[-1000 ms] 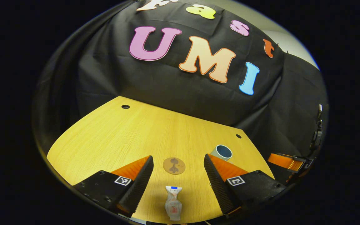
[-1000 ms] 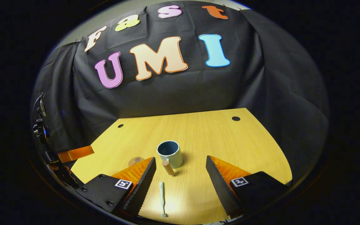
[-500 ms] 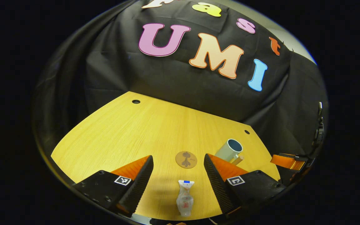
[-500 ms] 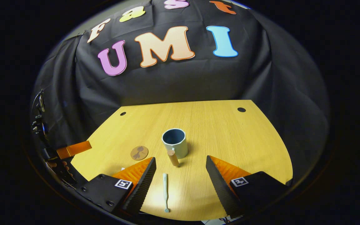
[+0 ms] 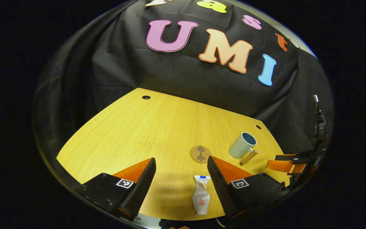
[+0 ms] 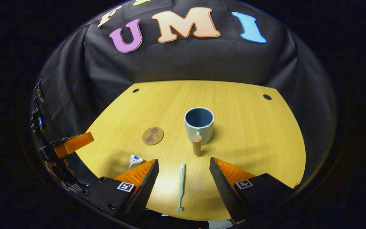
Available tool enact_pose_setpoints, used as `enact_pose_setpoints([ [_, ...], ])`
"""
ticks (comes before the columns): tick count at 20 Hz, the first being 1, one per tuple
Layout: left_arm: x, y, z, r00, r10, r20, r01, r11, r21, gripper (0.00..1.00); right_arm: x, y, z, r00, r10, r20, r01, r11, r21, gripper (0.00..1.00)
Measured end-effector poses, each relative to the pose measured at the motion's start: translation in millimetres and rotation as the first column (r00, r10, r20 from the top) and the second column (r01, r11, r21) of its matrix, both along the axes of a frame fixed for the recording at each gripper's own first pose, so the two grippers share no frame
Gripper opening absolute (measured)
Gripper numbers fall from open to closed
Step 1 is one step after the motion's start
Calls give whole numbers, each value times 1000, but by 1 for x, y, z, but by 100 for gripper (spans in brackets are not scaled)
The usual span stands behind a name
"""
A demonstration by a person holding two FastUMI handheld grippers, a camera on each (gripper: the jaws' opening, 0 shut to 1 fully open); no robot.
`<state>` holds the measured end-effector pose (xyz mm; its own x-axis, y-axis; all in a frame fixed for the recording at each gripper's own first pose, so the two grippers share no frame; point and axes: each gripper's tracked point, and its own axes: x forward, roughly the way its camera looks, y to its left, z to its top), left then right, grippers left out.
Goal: Put the toothbrush and toothpaste on the desktop into the cup, then pick up the cup and place it on the coaster on the desktop.
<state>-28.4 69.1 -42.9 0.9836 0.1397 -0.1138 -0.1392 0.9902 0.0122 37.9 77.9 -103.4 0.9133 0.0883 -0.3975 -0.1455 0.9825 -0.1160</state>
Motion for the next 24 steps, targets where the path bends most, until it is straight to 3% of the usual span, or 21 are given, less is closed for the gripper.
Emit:
enact_pose_setpoints([
  [6, -7, 11, 1, 1000, 28, -2, -28, 999, 37, 95, 20, 13, -51, 976, 16, -219, -37, 995, -95, 94],
  [7, -8, 13, 1, 999, 32, -5, -32, 998, 49, 95, 24, 12, -58, 969, 9, -247, -37, 993, -111, 99],
  [13, -8, 14, -13, 999, 15, -48, -14, 999, 29, 94, 44, 2, -90, 924, -75, -375, 15, 987, -161, 99],
  [15, -8, 17, -18, 998, 14, -62, -12, 1000, 18, 94, 51, 2, -95, 913, -89, -397, 27, 987, -159, 92],
  [16, -7, 21, -20, 997, 19, -70, -18, 1000, 18, 95, 53, 1, -97, 908, -98, -408, 34, 986, -162, 83],
  [17, -6, 25, -20, 997, 26, -77, -25, 1000, 19, 95, 56, -1, -100, 902, -109, -418, 40, 985, -170, 86],
  [19, -2, 32, -16, 996, 38, -81, -36, 999, 22, 95, 59, -3, -107, 889, -125, -441, 49, 982, -180, 77],
  [21, 2, 40, -16, 995, 47, -83, -45, 999, 23, 95, 60, -7, -112, 880, -136, -455, 46, 978, -204, 75],
  [22, 1, 42, -16, 995, 51, -89, -49, 999, 22, 95, 60, -8, -114, 876, -142, -461, 44, 975, -215, 80],
  [24, 5, 46, -16, 994, 56, -91, -54, 998, 16, 95, 59, -11, -117, 865, -152, -478, 43, 972, -230, 70],
])
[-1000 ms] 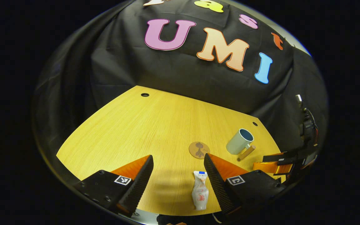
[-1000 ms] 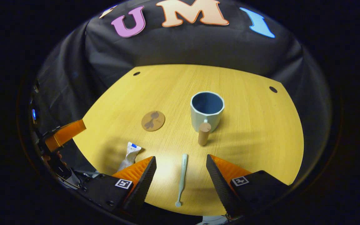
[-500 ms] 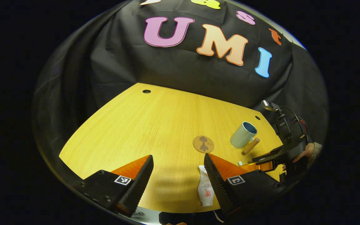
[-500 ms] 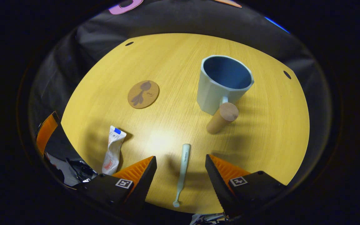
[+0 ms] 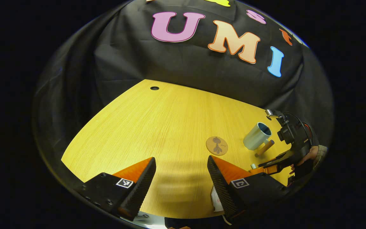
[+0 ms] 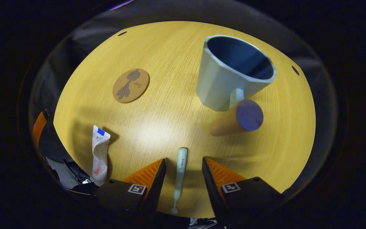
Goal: Put the toothbrush and toothpaste on the desktop into the cup, then pick up the cup and place it on the coaster on the desktop.
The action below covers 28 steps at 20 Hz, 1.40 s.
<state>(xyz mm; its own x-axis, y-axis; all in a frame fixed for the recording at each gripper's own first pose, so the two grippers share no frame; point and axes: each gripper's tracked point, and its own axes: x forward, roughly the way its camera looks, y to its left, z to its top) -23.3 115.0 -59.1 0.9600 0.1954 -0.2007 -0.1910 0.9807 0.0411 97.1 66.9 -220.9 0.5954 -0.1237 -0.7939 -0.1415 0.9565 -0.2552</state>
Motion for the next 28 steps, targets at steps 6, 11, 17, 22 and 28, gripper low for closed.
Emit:
enact_pose_setpoints([
  [6, 7, -4, -4, 1000, -19, -18, 19, 1000, -7, 95, 2, -4, 0, 1000, -24, 7, 24, 1000, -16, 43],
  [11, 8, -7, -4, 999, -34, -36, 34, 999, 2, 95, 0, -2, -2, 999, -32, -1, 32, 999, -9, 16],
  [17, 4, -6, -27, 984, -1, -178, 3, 1000, 14, 95, -1, -2, -2, 999, -34, 25, 35, 999, 0, 9],
  [22, 14, -24, -58, 950, -19, -311, 31, 999, 32, 95, -16, -10, 5, 996, -56, 67, 53, 997, 50, 8],
  [28, 23, -72, -89, 887, -101, -450, 96, 995, -35, 95, -45, -43, 19, 986, -114, 119, 101, 989, 109, 8],
])
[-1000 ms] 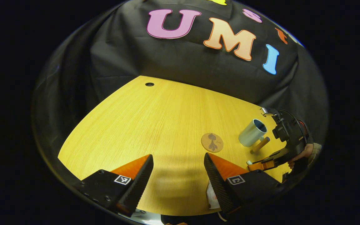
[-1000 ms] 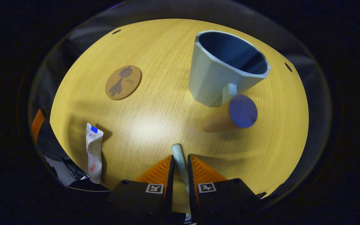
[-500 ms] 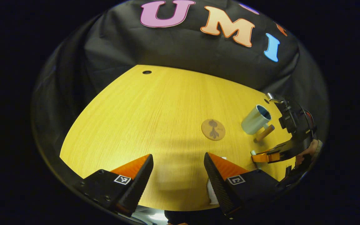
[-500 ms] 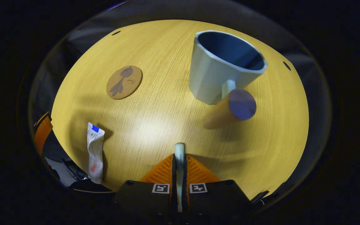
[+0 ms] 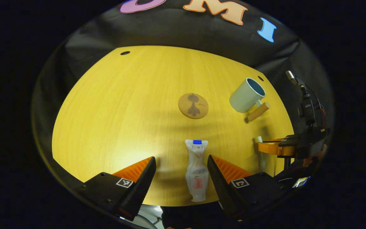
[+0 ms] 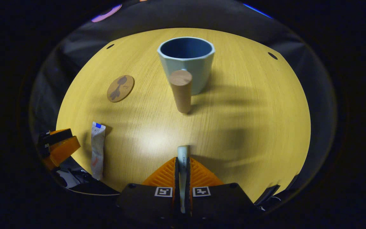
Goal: Put the toothbrush and toothpaste on the desktop into the cup, then pick up the cup and place it on the coaster on the desktop.
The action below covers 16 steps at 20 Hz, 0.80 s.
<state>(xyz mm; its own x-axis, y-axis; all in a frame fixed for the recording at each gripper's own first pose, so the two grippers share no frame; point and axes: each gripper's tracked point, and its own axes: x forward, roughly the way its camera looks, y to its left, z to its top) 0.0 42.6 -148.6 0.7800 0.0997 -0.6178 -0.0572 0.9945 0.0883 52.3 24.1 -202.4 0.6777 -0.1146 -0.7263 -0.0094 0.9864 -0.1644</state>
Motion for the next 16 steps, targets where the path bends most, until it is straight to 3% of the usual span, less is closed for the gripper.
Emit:
enact_pose_setpoints([
  [7, 16, -8, -33, 985, 25, -169, -21, 999, 24, 94, -25, -44, 11, 996, -75, 45, 73, 996, 54, 8],
  [9, 22, -9, -39, 979, 42, -198, -39, 999, 17, 88, -30, -59, 15, 994, -94, 52, 91, 994, 65, 8],
  [12, 25, -6, -41, 971, 81, -224, -75, 997, 35, 72, -32, -77, 21, 990, -124, 63, 118, 989, 91, 8],
  [14, 26, -4, -43, 967, 100, -233, -91, 995, 51, 67, -31, -86, 27, 988, -140, 73, 131, 985, 112, 9],
  [15, 27, -6, -45, 965, 102, -242, -94, 994, 47, 59, -29, -89, 29, 987, -142, 80, 132, 984, 120, 8],
  [16, 28, -9, -47, 965, 103, -243, -95, 995, 42, 41, -27, -92, 32, 986, -143, 87, 131, 983, 126, 8],
])
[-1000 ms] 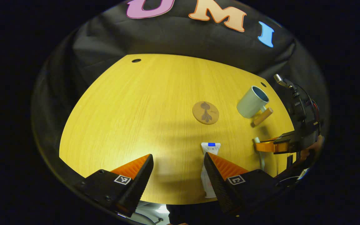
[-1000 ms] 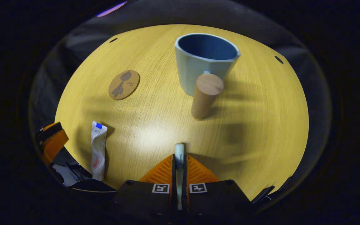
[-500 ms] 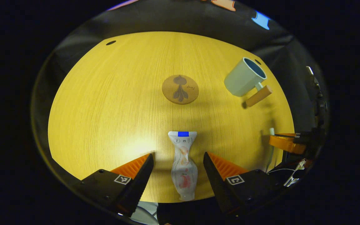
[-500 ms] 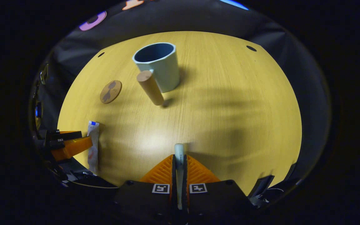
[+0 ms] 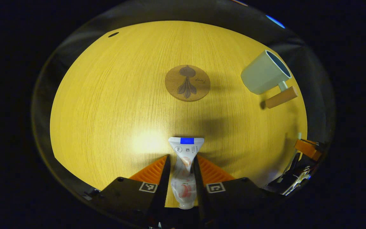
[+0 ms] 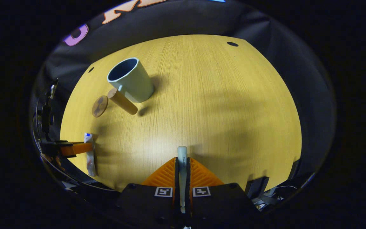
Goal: Put the toothbrush and toothpaste on the desktop into the cup, then pick up the cup and place it on the coaster on the desktop.
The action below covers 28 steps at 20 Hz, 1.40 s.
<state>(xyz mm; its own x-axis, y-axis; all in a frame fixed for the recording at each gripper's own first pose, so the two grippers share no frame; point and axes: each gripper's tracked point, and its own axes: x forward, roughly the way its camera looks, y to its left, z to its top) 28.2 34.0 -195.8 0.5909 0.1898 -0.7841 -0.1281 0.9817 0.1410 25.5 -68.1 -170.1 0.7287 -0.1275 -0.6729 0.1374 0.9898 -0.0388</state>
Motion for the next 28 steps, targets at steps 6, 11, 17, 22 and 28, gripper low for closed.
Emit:
enact_pose_setpoints([
  [6, 2, 0, -3, 999, 39, -11, -39, 999, 7, 21, 18, -11, 29, 996, 14, 93, -18, 999, 46, 9],
  [11, 4, -10, 8, 995, 65, 74, -52, 985, -167, 7, 37, 4, 79, 967, 49, 249, -90, 984, 156, 8],
  [17, -1, -40, 37, 986, 55, 159, -13, 967, -253, 6, 63, 51, 155, 906, 102, 411, -269, 889, 371, 8],
  [22, 10, -70, 102, 935, 72, 348, 56, 938, -343, 5, 84, 105, 224, 793, 180, 582, -483, 767, 422, 8],
  [28, 43, -91, 169, 813, 100, 574, 178, 895, -409, 5, 123, 119, 271, 655, 183, 733, -566, 762, 316, 8],
])
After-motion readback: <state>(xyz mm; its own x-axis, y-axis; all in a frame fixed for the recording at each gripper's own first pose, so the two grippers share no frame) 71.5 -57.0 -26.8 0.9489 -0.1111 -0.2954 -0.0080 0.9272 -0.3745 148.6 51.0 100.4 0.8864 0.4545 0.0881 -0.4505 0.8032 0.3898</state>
